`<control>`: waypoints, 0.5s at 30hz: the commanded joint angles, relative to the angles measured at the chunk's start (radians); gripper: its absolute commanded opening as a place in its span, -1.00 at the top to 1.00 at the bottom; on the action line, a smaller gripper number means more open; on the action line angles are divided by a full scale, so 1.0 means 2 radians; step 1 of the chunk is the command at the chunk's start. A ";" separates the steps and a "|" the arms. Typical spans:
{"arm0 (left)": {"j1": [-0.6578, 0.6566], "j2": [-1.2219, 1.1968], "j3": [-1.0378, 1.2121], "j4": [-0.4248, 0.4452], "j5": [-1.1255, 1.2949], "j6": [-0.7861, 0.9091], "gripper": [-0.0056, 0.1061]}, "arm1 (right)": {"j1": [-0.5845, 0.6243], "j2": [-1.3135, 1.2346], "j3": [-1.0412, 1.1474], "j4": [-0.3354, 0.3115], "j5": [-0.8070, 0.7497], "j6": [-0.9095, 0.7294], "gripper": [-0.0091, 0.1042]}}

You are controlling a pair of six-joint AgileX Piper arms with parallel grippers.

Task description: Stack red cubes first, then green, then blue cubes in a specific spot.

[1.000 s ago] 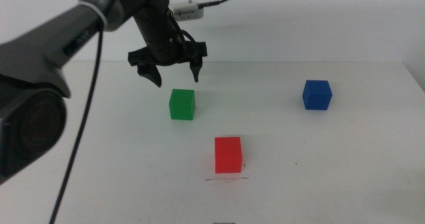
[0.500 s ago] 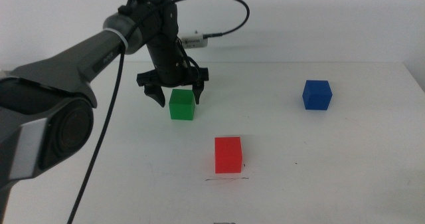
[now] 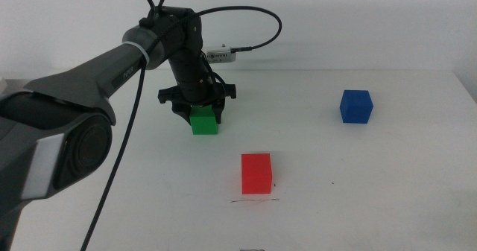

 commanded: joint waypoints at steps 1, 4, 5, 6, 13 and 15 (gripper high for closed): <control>-0.001 -0.042 -0.015 -0.013 0.005 0.001 0.54 | -0.004 -0.008 -0.005 -0.004 -0.037 -0.007 -0.75; -0.012 -0.066 -0.015 0.011 0.040 -0.020 0.75 | -0.004 -0.008 -0.005 -0.004 -0.037 -0.007 -0.75; -0.017 -0.074 -0.014 0.024 0.053 -0.033 0.78 | -0.004 -0.008 -0.005 -0.004 -0.037 -0.007 -0.75; -0.025 -0.085 -0.011 0.035 0.056 -0.043 0.80 | -0.004 -0.008 -0.005 -0.004 -0.037 -0.007 -0.75; -0.065 -0.172 0.085 0.050 0.056 -0.094 0.81 | -0.004 -0.008 -0.005 -0.004 -0.037 -0.007 -0.75; -0.077 -0.202 0.120 0.050 0.052 -0.112 0.81 | -0.004 -0.008 -0.005 -0.004 -0.037 -0.007 -0.75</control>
